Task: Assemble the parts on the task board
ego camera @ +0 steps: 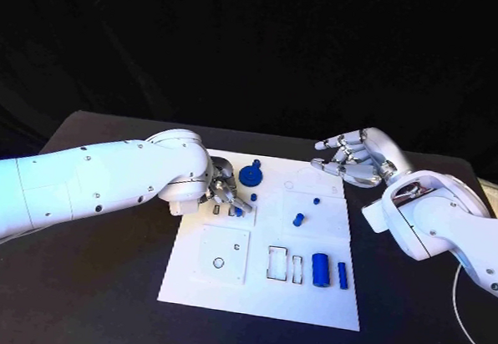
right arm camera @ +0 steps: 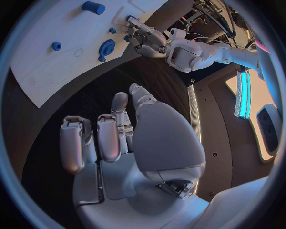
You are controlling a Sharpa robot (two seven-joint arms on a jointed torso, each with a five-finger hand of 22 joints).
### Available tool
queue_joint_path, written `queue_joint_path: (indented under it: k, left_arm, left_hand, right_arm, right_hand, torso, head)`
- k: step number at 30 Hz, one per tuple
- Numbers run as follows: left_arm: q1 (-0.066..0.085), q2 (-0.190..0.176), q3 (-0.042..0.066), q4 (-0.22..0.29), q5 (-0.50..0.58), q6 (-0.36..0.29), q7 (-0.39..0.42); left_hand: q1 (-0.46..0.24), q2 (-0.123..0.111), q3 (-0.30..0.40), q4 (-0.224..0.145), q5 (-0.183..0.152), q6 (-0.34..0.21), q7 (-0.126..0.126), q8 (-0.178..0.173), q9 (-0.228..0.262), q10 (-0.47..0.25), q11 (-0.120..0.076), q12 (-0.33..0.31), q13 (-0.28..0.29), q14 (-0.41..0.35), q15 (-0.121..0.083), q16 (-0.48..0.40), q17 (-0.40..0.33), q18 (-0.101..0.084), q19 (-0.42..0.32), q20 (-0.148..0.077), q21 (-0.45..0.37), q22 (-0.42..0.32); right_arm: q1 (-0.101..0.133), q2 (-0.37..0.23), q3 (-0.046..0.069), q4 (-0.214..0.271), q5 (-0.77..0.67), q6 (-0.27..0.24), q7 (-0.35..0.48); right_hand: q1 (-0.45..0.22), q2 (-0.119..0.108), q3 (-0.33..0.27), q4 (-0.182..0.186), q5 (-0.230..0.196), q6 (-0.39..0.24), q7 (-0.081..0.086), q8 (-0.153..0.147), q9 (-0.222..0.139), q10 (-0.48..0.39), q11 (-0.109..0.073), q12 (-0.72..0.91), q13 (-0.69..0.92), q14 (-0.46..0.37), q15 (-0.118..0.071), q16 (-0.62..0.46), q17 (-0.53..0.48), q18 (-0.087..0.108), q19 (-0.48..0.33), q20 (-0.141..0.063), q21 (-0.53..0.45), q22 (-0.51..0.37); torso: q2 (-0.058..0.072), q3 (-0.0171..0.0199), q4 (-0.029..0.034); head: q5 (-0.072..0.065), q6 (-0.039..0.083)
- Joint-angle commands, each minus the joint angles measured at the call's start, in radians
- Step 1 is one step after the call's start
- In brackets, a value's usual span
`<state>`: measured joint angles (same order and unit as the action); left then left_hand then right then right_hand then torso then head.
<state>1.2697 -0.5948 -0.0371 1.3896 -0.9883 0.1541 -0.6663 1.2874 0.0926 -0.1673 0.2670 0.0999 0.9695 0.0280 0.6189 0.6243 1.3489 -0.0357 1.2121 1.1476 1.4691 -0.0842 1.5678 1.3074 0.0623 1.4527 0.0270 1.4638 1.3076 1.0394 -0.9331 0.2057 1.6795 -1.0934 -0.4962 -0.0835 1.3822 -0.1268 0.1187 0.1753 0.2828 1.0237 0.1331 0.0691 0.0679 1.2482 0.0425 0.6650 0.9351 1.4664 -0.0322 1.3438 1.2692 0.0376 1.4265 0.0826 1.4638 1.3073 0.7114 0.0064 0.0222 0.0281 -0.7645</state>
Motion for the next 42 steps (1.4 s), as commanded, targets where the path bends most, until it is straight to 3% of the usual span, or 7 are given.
queue_joint_path:
  k: [1, 11, 17, 20, 24, 31, 42]
  left_arm:
    - [0.001, 0.001, 0.001, 0.001, -0.004, 0.019, -0.002]
    - [0.001, -0.001, 0.001, -0.004, 0.002, 0.029, -0.003]
    - [0.001, -0.002, 0.001, -0.004, 0.021, 0.022, -0.003]
    - [0.001, -0.003, 0.001, -0.004, 0.030, 0.018, -0.003]
    - [0.001, -0.006, 0.001, -0.004, 0.040, 0.016, -0.002]
    - [0.001, -0.018, 0.000, 0.002, 0.058, -0.016, 0.004]
    - [0.000, -0.044, 0.001, 0.034, 0.046, -0.057, 0.020]
  left_hand:
    - [0.026, 0.003, 0.022, -0.004, 0.005, -0.011, -0.001, 0.003, 0.006, 0.005, -0.003, -0.001, -0.001, 0.102, -0.008, 0.003, 0.263, -0.015, 0.005, -0.005, 0.000, 0.051]
    - [0.072, -0.014, 0.127, -0.009, 0.010, -0.020, -0.007, -0.012, 0.021, 0.002, -0.009, -0.006, -0.001, 0.102, -0.013, 0.003, 0.263, -0.015, 0.004, -0.011, -0.001, 0.052]
    - [0.160, -0.038, 0.339, -0.043, 0.066, -0.042, -0.003, -0.039, 0.026, -0.011, -0.008, -0.027, -0.010, 0.102, -0.016, 0.003, 0.263, -0.014, 0.002, -0.016, -0.004, 0.050]
    - [0.106, -0.166, 0.608, -0.039, 0.104, -0.043, 0.016, -0.042, 0.050, -0.010, 0.005, -0.040, -0.019, 0.102, -0.011, 0.003, 0.263, -0.010, 0.000, -0.012, -0.007, 0.048]
    - [0.009, -0.250, 0.817, -0.087, 0.136, -0.040, 0.014, -0.027, 0.086, -0.003, 0.003, -0.045, -0.022, 0.102, 0.001, 0.003, 0.263, -0.012, -0.002, -0.005, -0.010, 0.048]
    - [-0.047, -0.260, 0.895, -0.144, 0.145, -0.040, 0.010, -0.020, 0.111, 0.001, 0.003, -0.045, -0.021, 0.102, -0.003, 0.003, 0.263, -0.013, -0.001, -0.001, -0.010, 0.050]
    - [-0.073, -0.266, 0.921, -0.174, 0.153, -0.035, 0.009, -0.017, 0.122, 0.008, 0.001, -0.039, -0.014, 0.102, -0.004, 0.003, 0.263, -0.014, 0.003, -0.002, -0.007, 0.057]
  right_arm:
    - [-0.001, 0.001, 0.000, -0.001, -0.008, 0.022, 0.006]
    - [-0.003, 0.003, 0.000, -0.003, -0.008, 0.030, 0.006]
    - [-0.004, 0.003, 0.000, -0.002, -0.005, 0.036, 0.007]
    - [-0.004, 0.003, 0.000, -0.002, -0.004, 0.036, 0.007]
    - [-0.004, 0.002, 0.000, -0.004, -0.002, 0.033, 0.009]
    - [-0.005, 0.003, -0.001, -0.006, 0.004, 0.034, 0.011]
    - [-0.008, 0.005, -0.001, -0.009, 0.011, 0.035, 0.014]
  right_hand:
    - [-0.003, 0.002, -0.002, 0.003, 0.006, 0.007, -0.002, 0.006, 0.001, -0.008, -0.001, -0.002, -0.001, 0.040, 0.002, -0.003, -0.002, 0.015, -0.008, -0.001, -0.005, 0.050]
    - [-0.004, 0.003, -0.002, 0.005, 0.010, 0.009, -0.002, 0.007, 0.001, -0.007, -0.001, -0.001, -0.001, 0.040, 0.002, -0.004, -0.003, 0.015, -0.008, -0.001, -0.006, 0.050]
    - [-0.004, 0.003, -0.002, 0.005, 0.011, 0.009, -0.002, 0.007, 0.001, -0.007, -0.001, -0.001, -0.001, 0.040, 0.002, -0.005, -0.003, 0.015, -0.008, -0.001, -0.006, 0.049]
    - [-0.003, 0.003, -0.002, 0.005, 0.012, 0.009, -0.002, 0.007, 0.001, -0.007, -0.001, -0.001, -0.002, 0.039, 0.002, -0.005, -0.003, 0.015, -0.008, -0.001, -0.006, 0.049]
    - [-0.002, 0.004, -0.001, 0.005, 0.016, 0.010, -0.003, 0.007, 0.001, -0.006, -0.002, 0.000, -0.002, 0.039, 0.002, -0.006, -0.004, 0.015, -0.009, -0.001, -0.007, 0.049]
    - [-0.001, 0.004, -0.001, 0.005, 0.018, 0.010, -0.003, 0.007, 0.001, -0.006, -0.002, 0.000, -0.003, 0.040, 0.002, -0.006, -0.004, 0.015, -0.009, -0.001, -0.007, 0.049]
    - [-0.005, 0.003, -0.003, 0.008, 0.021, 0.010, -0.003, 0.007, 0.001, -0.006, -0.001, -0.001, -0.005, 0.039, 0.002, -0.007, -0.004, 0.015, -0.010, -0.002, -0.008, 0.046]
  torso:
    - [0.000, 0.0005, 0.0006]
    - [0.000, 0.0009, 0.0002]
    - [0.001, 0.0011, 0.0002]
    - [0.001, 0.0010, 0.0007]
    - [0.000, 0.0014, 0.0010]
    - [0.001, 0.0019, 0.0005]
    - [0.002, 0.0020, 0.0012]
  head:
    - [0.000, -0.002]
    - [0.002, -0.007]
    - [0.002, -0.009]
    - [0.000, -0.008]
    - [-0.001, -0.009]
    - [-0.002, -0.007]
    - [-0.005, -0.003]
